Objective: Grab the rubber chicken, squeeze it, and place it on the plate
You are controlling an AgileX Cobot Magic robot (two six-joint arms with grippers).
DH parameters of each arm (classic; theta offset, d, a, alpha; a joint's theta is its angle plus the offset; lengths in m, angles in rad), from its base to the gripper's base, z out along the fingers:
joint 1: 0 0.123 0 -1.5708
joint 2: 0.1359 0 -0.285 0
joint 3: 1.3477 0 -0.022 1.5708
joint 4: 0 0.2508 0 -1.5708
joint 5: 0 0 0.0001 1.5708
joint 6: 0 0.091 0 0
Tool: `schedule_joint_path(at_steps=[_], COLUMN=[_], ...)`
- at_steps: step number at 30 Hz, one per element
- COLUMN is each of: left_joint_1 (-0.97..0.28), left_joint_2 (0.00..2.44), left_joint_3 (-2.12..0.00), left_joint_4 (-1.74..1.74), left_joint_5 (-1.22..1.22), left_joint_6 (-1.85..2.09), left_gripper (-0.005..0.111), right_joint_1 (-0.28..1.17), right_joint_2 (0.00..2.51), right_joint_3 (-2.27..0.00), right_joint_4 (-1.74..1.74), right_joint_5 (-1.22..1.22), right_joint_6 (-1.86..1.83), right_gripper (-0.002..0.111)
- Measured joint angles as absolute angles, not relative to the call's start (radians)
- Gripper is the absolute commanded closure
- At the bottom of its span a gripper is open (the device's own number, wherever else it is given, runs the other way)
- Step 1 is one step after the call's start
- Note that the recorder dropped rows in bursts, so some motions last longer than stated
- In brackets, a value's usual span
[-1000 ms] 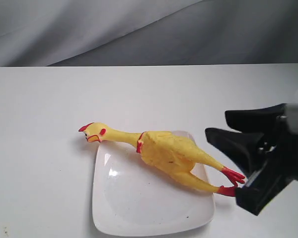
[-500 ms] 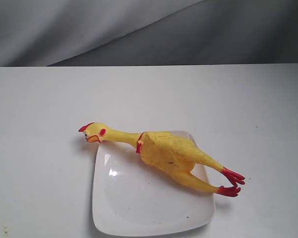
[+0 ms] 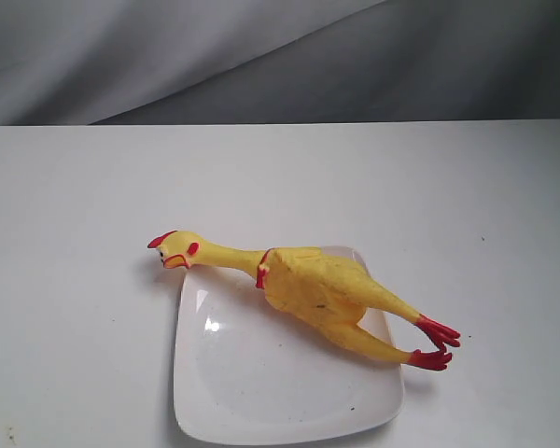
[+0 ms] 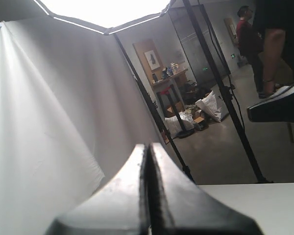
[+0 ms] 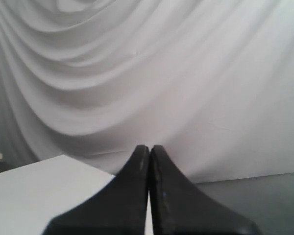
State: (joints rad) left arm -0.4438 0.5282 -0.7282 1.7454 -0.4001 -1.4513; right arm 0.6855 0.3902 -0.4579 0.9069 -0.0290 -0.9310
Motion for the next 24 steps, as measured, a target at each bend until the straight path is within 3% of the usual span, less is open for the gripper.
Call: schedule_joint_path(at_steps=[6, 11, 17, 24], left_joint_1=[-0.444, -0.444, -0.444, -0.444], left_joint_2=[0.528, 0.528, 0.528, 0.528], left_joint_3=[-0.728, -0.728, -0.728, -0.728], left_joint_4=[1.745, 1.745, 1.745, 1.745], left_joint_5=[-0.400, -0.400, -0.400, -0.400], left_joint_6=[-1.451, -1.451, -1.451, -1.451], left_gripper=[0.106, 0.106, 0.106, 0.106], right_joint_1=[0.681, 0.598, 0.371, 0.130], right_joint_2=[0.383, 0.314, 0.171, 0.023], right_joint_3=[-0.458, -0.451, -0.328, -0.160], right_joint_4=[0.907, 0.937, 0.876, 0.530], right_joint_5=[-0.177, -0.219, -0.218, -0.093], right_joint_6=[-0.931, -0.879, -0.685, -0.361], right_gripper=[0.108, 0.108, 0.108, 0.108])
